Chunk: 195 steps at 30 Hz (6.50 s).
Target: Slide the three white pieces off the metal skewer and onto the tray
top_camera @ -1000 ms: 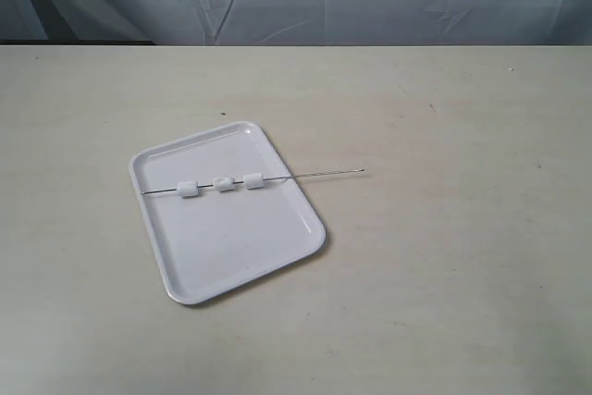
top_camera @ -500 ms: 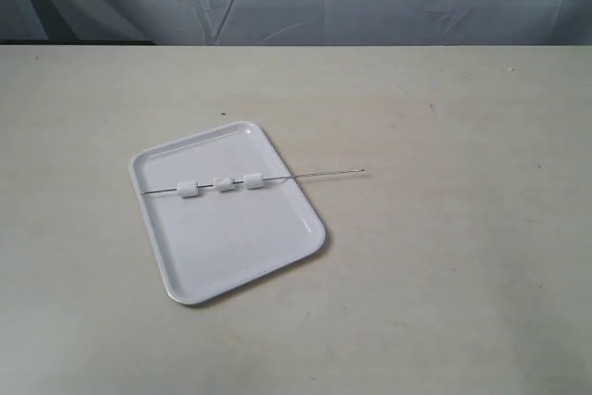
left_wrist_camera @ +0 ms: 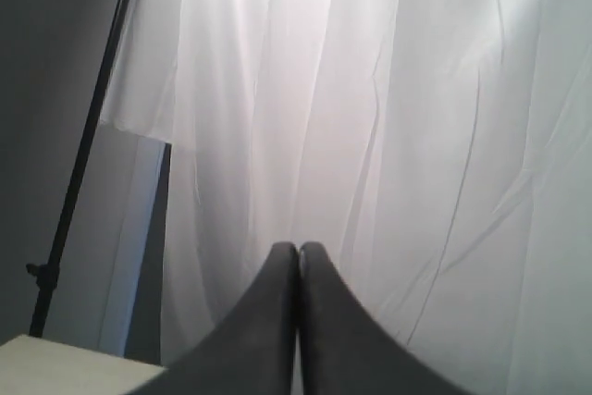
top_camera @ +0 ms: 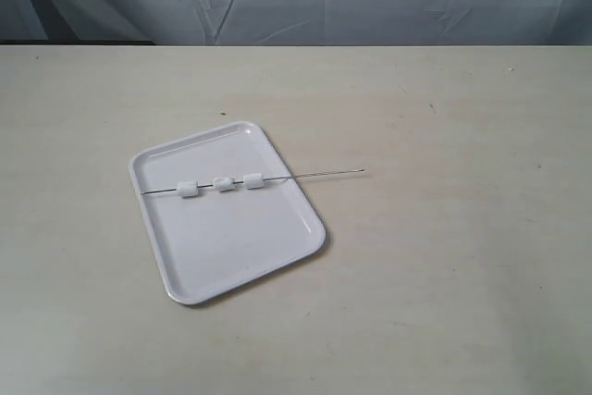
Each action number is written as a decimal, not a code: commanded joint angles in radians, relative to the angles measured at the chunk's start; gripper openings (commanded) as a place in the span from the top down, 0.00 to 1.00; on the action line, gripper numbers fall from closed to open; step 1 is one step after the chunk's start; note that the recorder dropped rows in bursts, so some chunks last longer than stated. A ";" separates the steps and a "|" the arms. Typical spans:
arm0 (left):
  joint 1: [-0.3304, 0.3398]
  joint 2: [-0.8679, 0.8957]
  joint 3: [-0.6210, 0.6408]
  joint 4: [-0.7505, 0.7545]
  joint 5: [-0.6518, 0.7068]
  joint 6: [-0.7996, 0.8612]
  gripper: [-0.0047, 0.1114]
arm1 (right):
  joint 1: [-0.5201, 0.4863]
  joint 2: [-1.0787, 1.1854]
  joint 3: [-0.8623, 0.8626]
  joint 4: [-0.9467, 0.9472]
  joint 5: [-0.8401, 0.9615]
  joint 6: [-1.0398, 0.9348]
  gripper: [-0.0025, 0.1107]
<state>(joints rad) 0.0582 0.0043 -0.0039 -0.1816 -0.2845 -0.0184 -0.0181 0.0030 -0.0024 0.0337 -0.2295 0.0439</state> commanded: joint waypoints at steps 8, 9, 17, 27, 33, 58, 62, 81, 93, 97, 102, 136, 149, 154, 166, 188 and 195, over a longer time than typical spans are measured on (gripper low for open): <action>-0.001 -0.004 -0.011 0.202 -0.130 -0.447 0.96 | -0.003 -0.003 -0.007 -0.042 -0.120 0.451 0.98; -0.001 -0.004 -0.028 0.314 -0.149 -0.493 0.96 | -0.003 -0.003 -0.017 -0.067 -0.097 0.488 0.98; -0.001 0.081 -0.167 0.806 -0.213 -0.667 0.96 | -0.003 0.120 -0.087 -0.387 -0.189 0.827 0.98; -0.018 0.296 -0.258 1.074 -0.220 -0.879 0.96 | -0.003 0.487 -0.202 -1.028 -0.463 1.113 0.98; -0.041 0.378 -0.263 1.331 -0.220 -1.074 0.96 | -0.003 0.668 -0.234 -1.238 -0.515 1.185 0.98; -0.041 1.049 -0.263 1.498 -0.504 -1.548 0.64 | 0.335 1.200 -0.655 -1.778 -0.286 1.406 0.97; -0.041 1.105 -0.263 1.461 -0.501 -1.548 0.63 | 0.444 1.415 -0.765 -1.778 -0.181 1.428 0.97; -0.041 1.282 -0.277 1.447 -0.577 -1.557 0.63 | 0.460 1.599 -0.889 -1.778 -0.226 1.285 0.97; -0.041 1.282 -0.277 1.463 -0.599 -1.549 0.63 | 0.460 1.538 -0.889 -1.778 0.019 0.674 0.97; -0.041 1.282 -0.277 1.467 -0.599 -1.519 0.63 | 0.460 1.536 -0.889 -1.778 0.149 0.510 0.97; -0.041 1.282 -0.277 1.455 -0.595 -1.488 0.63 | 0.460 1.538 -0.889 -1.778 0.353 0.367 0.97; -0.041 1.390 -0.277 1.264 -0.541 -1.489 0.55 | 0.547 1.743 -1.195 -0.145 0.880 -0.776 0.63; -0.041 1.582 -0.313 1.181 -0.604 -1.384 0.49 | 0.547 2.066 -1.471 -0.137 0.998 -0.794 0.68; -0.041 1.599 -0.325 1.195 -0.638 -1.367 0.49 | 0.547 2.182 -1.567 -0.137 1.036 -0.812 0.68; -0.041 1.599 -0.325 1.194 -0.675 -1.331 0.49 | 0.549 2.253 -1.659 -0.050 1.091 -0.930 0.68; -0.041 1.599 -0.325 1.220 -0.699 -1.330 0.49 | 0.549 2.175 -1.657 0.063 1.165 -0.991 0.68; -0.041 1.599 -0.325 1.224 -0.721 -1.330 0.49 | 0.549 2.214 -1.657 0.072 1.183 -0.991 0.68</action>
<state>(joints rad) 0.0205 1.6015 -0.3262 1.0390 -0.9902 -1.3493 0.5315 2.2030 -1.6553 0.1001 0.9382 -0.9391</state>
